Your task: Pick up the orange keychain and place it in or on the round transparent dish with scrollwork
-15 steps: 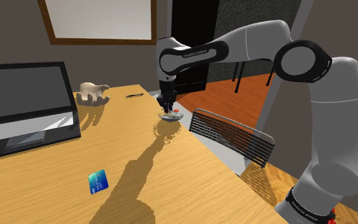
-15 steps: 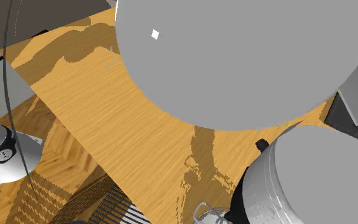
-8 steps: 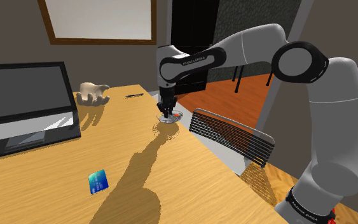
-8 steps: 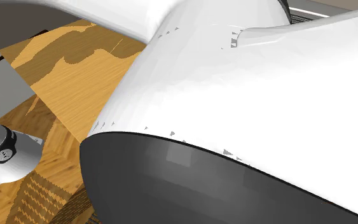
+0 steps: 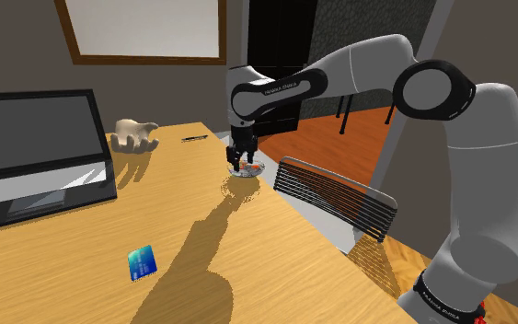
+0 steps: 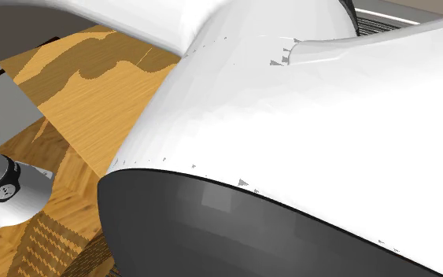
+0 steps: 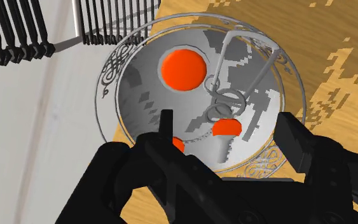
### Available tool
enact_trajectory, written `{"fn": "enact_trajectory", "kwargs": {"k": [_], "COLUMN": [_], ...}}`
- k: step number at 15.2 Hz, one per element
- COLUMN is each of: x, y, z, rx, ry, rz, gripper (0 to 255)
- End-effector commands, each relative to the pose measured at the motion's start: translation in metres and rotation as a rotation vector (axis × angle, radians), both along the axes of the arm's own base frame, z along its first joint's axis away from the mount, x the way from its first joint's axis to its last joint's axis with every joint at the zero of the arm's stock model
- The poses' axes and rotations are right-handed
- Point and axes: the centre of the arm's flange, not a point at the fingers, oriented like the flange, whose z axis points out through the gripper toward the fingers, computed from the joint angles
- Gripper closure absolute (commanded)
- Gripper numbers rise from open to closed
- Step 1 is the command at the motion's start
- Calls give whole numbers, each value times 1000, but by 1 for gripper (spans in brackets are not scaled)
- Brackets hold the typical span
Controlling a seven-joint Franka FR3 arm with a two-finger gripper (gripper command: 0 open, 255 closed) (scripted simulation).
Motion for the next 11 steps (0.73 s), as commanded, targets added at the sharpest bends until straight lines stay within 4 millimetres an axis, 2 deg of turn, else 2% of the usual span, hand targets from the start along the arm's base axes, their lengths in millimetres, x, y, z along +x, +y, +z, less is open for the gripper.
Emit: {"fn": "enact_trajectory", "kwargs": {"k": [1, 4, 8, 11], "x": [0, 0, 3, 3], "y": [0, 0, 2, 2], "z": [0, 0, 50, 50], "rx": [0, 0, 0, 0], "ry": [0, 0, 0, 0], "rz": [0, 0, 0, 0], "gripper": [0, 0, 0, 0]}}
